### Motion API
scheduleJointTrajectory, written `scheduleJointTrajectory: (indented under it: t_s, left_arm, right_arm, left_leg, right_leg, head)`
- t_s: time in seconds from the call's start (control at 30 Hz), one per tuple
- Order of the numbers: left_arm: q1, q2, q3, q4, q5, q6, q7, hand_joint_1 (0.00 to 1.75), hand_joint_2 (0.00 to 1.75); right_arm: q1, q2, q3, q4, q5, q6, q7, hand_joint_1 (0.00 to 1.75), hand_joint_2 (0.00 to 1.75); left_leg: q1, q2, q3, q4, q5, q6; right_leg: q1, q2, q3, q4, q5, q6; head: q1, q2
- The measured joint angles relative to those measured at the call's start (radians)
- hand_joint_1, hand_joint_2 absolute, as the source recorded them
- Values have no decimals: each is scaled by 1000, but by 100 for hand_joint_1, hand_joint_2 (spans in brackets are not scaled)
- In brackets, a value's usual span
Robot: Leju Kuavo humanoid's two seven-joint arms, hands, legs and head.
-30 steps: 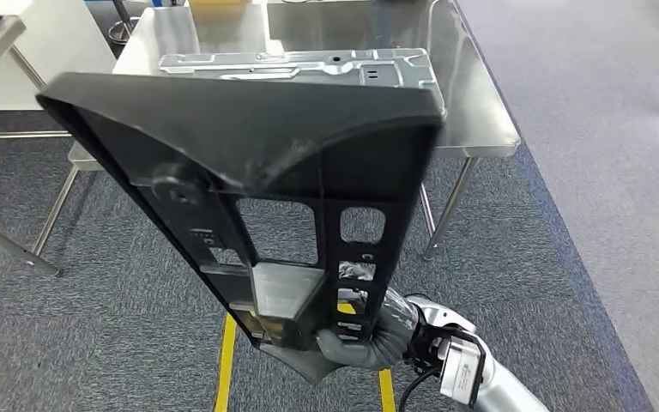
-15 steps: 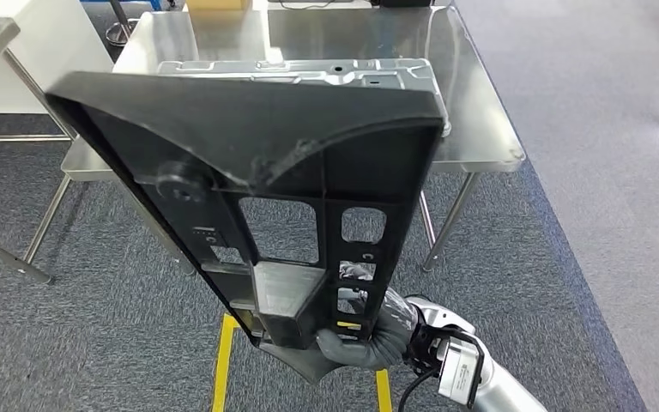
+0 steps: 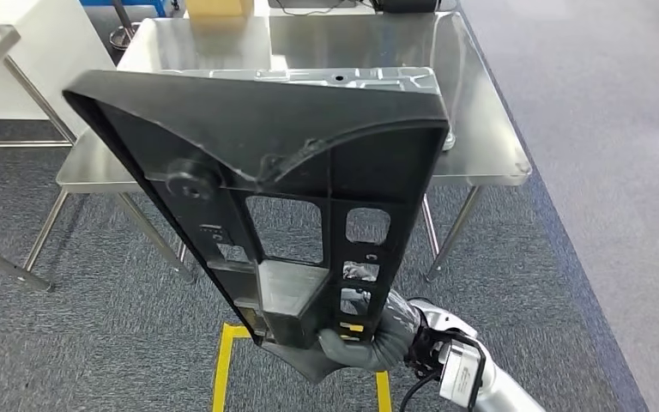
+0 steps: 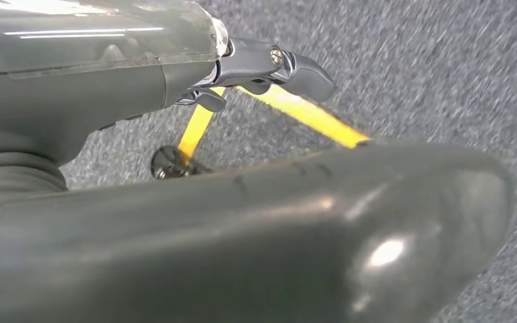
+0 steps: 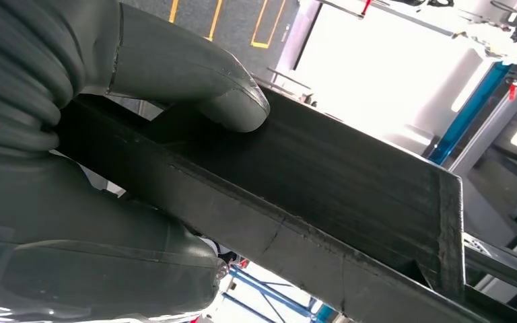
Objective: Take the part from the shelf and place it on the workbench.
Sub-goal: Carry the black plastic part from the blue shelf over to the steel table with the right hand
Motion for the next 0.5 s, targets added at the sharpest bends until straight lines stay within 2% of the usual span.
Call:
scheduleJointTrajectory:
  t_s: [0.07, 0.1, 0.17, 0.2, 0.23, 0.27, 0.3, 0.33, 0.37, 0.4, 0.5]
  left_arm:
    - [-1, -1, 0, 0, 0, 0, -1, 0, 0]
    - [-1, -2, 1, 0, 0, 0, -1, 0, 0]
    - [1, -2, 1, 0, 1, 0, -1, 0, 0]
    - [4, -2, 2, 0, 1, 0, -1, 0, 0]
    - [6, -2, 2, 0, 2, 0, -1, 0, 0]
    - [8, -3, 2, 0, 2, 0, -1, 0, 0]
    - [9, -3, 2, 0, 2, 1, -1, 0, 0]
    - [10, -3, 4, 0, 2, 1, -1, 0, 0]
    - [9, -2, 5, 0, 2, 2, -1, 0, 0]
    - [9, -2, 6, 0, 2, 2, -1, 0, 0]
    - [9, -2, 8, 0, 2, 2, -3, 0, 0]
  right_arm:
    - [-2, 0, 0, -1, 0, 1, 0, 169, 175]
    - [-3, 1, 1, -2, 0, 1, 0, 169, 175]
    - [-3, 1, 2, -1, 0, 3, 0, 169, 175]
    - [-2, 2, 3, -1, 0, 3, 0, 169, 175]
    - [-2, 2, 4, -1, 0, 3, 0, 169, 175]
    - [-2, 2, 5, -1, 0, 3, 0, 169, 175]
    - [-2, 3, 6, -1, 0, 3, 0, 169, 175]
    - [-2, 3, 6, -1, 0, 4, -1, 169, 175]
    - [-2, 3, 6, -1, 0, 4, -1, 169, 175]
    - [-2, 3, 7, -1, 0, 5, -2, 169, 175]
    - [0, 4, 6, -2, 0, 7, -4, 169, 175]
  left_leg:
    - [2, 4, -15, 49, -24, -9]
    - [3, 5, -43, 105, -47, -11]
    - [4, 6, -128, 244, -91, -15]
    - [4, 6, -164, 288, -93, -16]
    - [4, 6, -183, 297, -74, -15]
    - [4, 6, -183, 264, -35, -14]
    - [4, 6, -167, 199, 18, -10]
    - [2, 7, -145, 134, 59, -6]
    - [0, 8, -124, 78, 85, -1]
    - [-4, 8, -110, 45, 94, 4]
    - [-10, 8, -102, 28, 80, 18]
  right_leg:
    - [-4, -1, 16, -8, -6, -14]
    - [-4, -3, 24, -10, -11, -19]
    - [-1, -5, 40, -10, -25, -25]
    - [0, -5, 48, -10, -34, -26]
    - [2, -4, 59, -10, -42, -26]
    - [2, -4, 71, -10, -51, -25]
    - [3, -3, 86, -10, -62, -23]
    - [4, -3, 98, -10, -72, -20]
    - [5, -3, 107, -10, -81, -15]
    - [5, -2, 113, -11, -88, -9]
    - [4, -2, 121, -11, -91, 5]
  head:
    - [-2, 0]
    - [-3, 0]
    - [-4, 0]
    - [-4, 0]
    - [-4, 0]
    - [-4, 0]
    - [-4, 0]
    - [-4, 0]
    - [-4, 0]
    - [-4, 0]
    - [-4, 0]
